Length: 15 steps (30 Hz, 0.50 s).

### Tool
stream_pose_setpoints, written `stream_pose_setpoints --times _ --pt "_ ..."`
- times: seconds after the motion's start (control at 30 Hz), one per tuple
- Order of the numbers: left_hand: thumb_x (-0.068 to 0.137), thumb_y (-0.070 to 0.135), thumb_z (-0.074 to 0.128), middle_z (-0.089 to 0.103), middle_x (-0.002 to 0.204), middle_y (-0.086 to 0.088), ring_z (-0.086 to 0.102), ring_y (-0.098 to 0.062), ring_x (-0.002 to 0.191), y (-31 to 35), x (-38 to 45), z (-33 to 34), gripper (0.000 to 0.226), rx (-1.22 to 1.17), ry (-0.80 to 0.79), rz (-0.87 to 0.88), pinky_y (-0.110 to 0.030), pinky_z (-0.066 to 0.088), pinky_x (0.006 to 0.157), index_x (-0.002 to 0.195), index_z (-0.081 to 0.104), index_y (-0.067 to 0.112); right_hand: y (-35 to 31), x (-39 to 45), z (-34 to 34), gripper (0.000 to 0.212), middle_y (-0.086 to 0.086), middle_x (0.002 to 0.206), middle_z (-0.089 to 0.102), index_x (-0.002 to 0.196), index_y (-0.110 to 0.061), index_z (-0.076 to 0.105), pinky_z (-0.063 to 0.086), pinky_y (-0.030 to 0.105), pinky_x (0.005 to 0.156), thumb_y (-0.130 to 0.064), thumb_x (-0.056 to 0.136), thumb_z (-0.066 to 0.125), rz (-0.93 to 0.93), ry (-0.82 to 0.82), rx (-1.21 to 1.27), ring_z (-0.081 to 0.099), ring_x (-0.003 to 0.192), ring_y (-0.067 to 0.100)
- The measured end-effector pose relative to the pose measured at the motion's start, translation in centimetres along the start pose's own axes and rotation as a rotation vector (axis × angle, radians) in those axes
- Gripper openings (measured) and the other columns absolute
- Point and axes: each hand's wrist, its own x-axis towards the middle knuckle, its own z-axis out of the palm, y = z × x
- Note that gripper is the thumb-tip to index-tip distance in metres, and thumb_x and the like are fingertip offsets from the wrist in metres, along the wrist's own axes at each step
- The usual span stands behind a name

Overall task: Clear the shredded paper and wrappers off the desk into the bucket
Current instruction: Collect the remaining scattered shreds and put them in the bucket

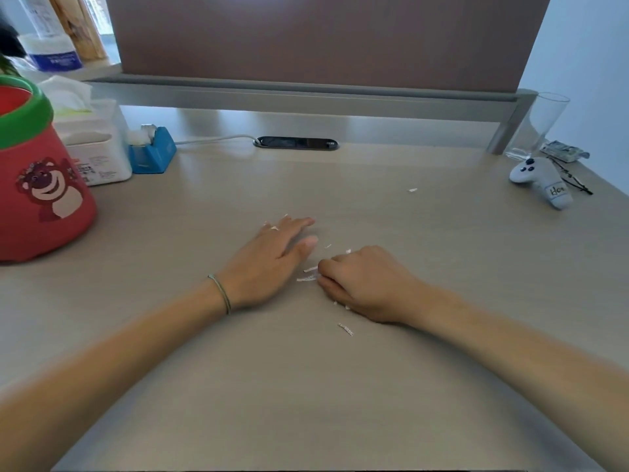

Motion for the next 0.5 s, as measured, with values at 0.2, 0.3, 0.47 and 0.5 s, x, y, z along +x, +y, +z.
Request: stream_pose_setpoints --times 0.2,0.3,0.47,0.5 --pt "0.083 0.086 0.007 -0.015 0.166 0.008 -0.023 -0.006 0.150 0.7 -2.3 0.8 0.092 0.462 -0.267 0.124 -0.043 -0.011 0.124 0.159 -0.008 0.036 2.3 -1.3 -1.7 0.039 0.001 0.060 0.039 0.067 -0.005 0.040 0.030 0.033 0.054 -0.021 0.101 0.050 0.480 0.270 0.708 0.033 0.055 0.008" --pt "0.080 0.089 0.008 -0.019 0.166 0.005 -0.026 -0.008 0.149 1.8 -1.2 1.7 0.095 0.500 -0.292 0.130 -0.047 -0.012 0.122 0.157 -0.012 0.038 3.9 -2.5 -2.1 0.043 -0.009 0.057 0.035 0.060 -0.017 0.037 0.025 0.028 0.054 -0.025 0.101 0.049 0.620 0.352 0.869 0.032 0.048 0.002" --pt "0.083 0.086 0.008 -0.014 0.168 0.000 -0.022 -0.011 0.151 4.3 1.7 4.0 0.092 0.483 -0.291 0.162 -0.050 -0.011 0.122 0.159 -0.007 0.036 5.1 -3.9 -2.3 0.041 0.002 0.060 0.028 0.060 -0.015 0.035 0.012 0.034 0.053 -0.034 0.091 0.054 0.783 0.470 1.118 0.020 0.050 0.015" --pt "0.084 0.085 0.008 -0.014 0.168 0.000 -0.022 -0.011 0.151 4.6 2.0 4.4 0.091 0.480 -0.293 0.182 -0.050 -0.011 0.122 0.159 -0.007 0.036 5.2 -4.1 -2.3 0.040 0.007 0.064 0.026 0.062 -0.011 0.034 0.011 0.036 0.053 -0.031 0.091 0.054 0.803 0.492 1.155 0.018 0.052 0.017"
